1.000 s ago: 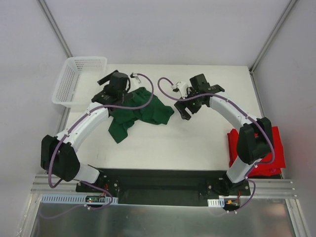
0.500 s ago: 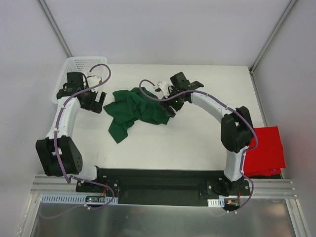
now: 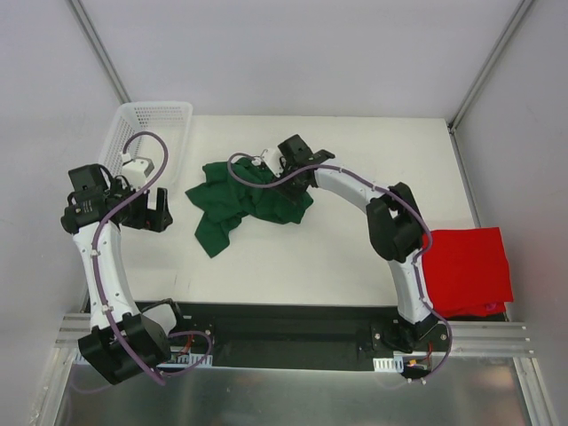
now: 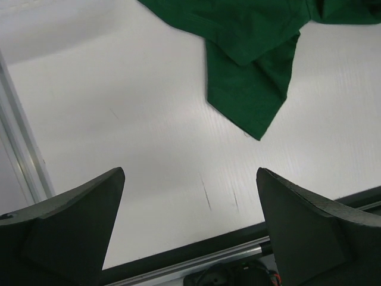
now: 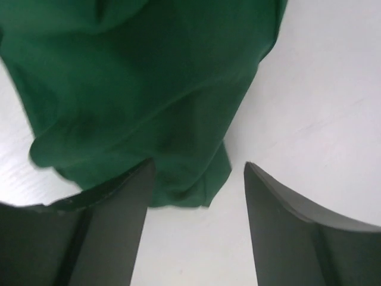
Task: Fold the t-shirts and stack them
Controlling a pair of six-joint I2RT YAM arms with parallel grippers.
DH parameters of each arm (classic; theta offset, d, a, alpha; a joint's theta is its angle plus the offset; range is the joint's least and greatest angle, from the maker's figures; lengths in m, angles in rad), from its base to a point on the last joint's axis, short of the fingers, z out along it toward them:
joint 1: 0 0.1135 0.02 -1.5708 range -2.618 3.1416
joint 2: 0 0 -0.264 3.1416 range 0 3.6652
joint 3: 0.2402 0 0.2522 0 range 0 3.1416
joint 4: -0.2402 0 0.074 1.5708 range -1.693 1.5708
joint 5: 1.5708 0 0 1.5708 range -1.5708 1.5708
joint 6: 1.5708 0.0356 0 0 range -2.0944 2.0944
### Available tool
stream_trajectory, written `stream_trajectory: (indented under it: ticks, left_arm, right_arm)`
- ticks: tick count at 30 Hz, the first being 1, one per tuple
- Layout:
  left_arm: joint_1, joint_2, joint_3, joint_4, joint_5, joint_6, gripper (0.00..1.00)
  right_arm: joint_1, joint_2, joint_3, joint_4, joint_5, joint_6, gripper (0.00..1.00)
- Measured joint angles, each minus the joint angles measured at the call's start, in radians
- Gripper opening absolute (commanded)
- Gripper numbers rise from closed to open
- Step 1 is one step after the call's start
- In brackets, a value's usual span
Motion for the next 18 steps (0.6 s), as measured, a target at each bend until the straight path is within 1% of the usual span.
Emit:
stream_trajectory:
  ticks: [3, 7, 10, 12, 13, 14, 16, 17, 18]
  left_arm:
    - [0.011, -0.035, -0.024, -0.028, 0.040, 0.014, 0.93]
    - [0.010, -0.053, -0.038, -0.048, 0.069, 0.017, 0.93]
    - [0.010, -0.053, -0.038, -0.052, 0.075, 0.017, 0.93]
    - [0.010, -0.053, -0.038, -0.054, 0.083, 0.018, 0.92]
    - [0.010, -0.053, -0.038, -0.055, 0.089, 0.018, 0.92]
    - [0.010, -0.053, -0.038, -0.055, 0.093, 0.018, 0.92]
    - [0.010, -0.053, -0.038, -0.056, 0.100, 0.018, 0.91]
    - [0.010, -0.053, -0.038, -0.056, 0.106, 0.017, 0.91]
    - [0.010, -0.053, -0.038, -0.056, 0.111, 0.017, 0.91]
  right_arm:
    - [-0.005, 0.064, 0.088, -0.002, 0.037, -0.019, 0.65]
    - [-0.007, 0.135, 0.198, -0.029, 0.031, -0.037, 0.66]
    - [-0.007, 0.142, 0.204, -0.063, 0.013, -0.051, 0.67]
    - [-0.007, 0.142, 0.186, -0.081, 0.005, -0.064, 0.64]
    - [-0.007, 0.142, 0.167, -0.084, 0.001, -0.072, 0.60]
    - [-0.007, 0.142, 0.145, -0.091, -0.003, -0.079, 0.46]
    - [-0.009, 0.141, 0.101, -0.106, -0.021, -0.087, 0.24]
    - [-0.009, 0.126, 0.082, -0.108, -0.023, -0.096, 0.07]
    - [-0.010, 0.116, 0.067, -0.116, -0.025, -0.106, 0.02]
